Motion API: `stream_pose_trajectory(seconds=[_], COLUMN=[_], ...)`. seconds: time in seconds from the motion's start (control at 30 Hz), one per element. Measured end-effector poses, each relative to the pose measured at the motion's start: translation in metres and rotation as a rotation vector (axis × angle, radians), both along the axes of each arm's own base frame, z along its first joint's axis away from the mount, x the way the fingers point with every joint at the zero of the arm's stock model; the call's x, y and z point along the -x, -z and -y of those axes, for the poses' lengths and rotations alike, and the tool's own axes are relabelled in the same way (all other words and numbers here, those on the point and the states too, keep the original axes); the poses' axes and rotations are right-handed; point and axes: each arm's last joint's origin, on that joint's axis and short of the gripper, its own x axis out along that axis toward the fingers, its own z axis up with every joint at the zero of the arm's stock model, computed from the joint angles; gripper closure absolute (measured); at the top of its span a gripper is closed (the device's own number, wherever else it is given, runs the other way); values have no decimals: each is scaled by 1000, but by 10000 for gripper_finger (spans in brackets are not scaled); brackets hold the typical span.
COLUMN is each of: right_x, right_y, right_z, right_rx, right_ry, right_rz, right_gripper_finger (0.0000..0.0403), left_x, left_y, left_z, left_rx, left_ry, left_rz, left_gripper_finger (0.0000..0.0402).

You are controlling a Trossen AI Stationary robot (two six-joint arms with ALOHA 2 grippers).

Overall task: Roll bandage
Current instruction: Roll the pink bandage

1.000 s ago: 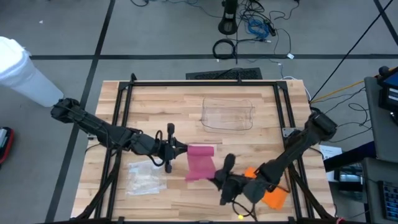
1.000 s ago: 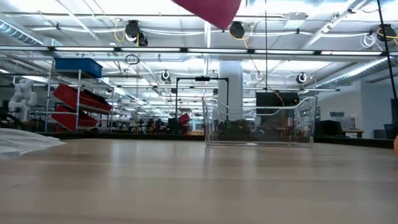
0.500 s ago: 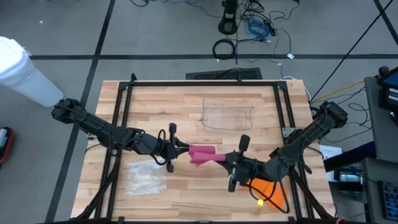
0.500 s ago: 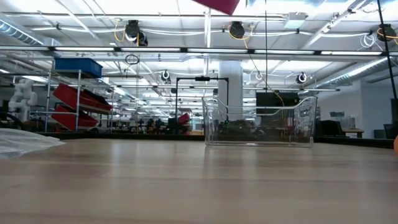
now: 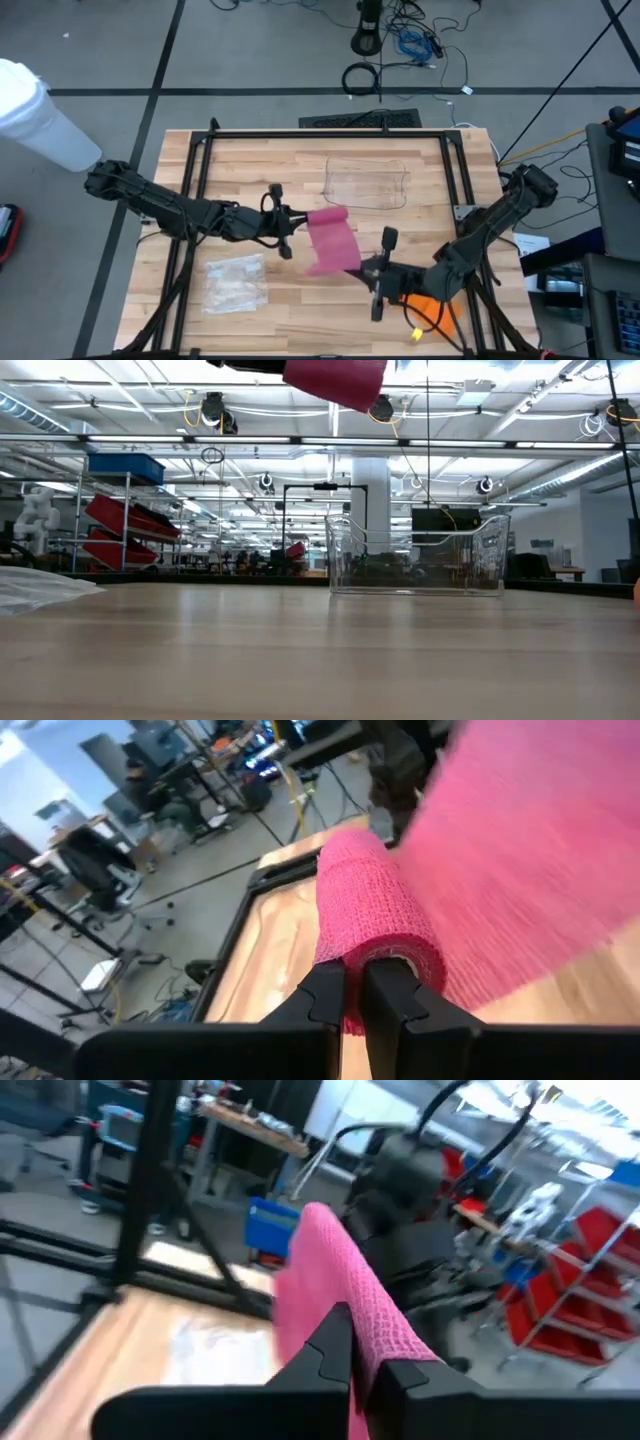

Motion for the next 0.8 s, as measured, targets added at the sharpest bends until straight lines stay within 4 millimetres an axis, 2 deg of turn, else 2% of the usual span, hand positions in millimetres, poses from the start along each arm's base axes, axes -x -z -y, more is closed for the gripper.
stream_pose_trajectory(seconds=[0.17, 0.43, 0.8], right_x=[4, 12, 6], right_y=[12, 1, -50], right_z=[-18, -26, -13], right_rx=[-19, 14, 242], right_ry=[-42, -70, 123], right_rz=[-24, 44, 61], right_gripper_finger=[403, 403, 403], left_x=[0, 0, 1], left_y=[-1, 1, 6], left_z=[-2, -3, 1], left_rx=[34, 36, 9], left_ry=[-36, -40, 53], left_rz=[19, 7, -69], left_gripper_finger=[384, 384, 384])
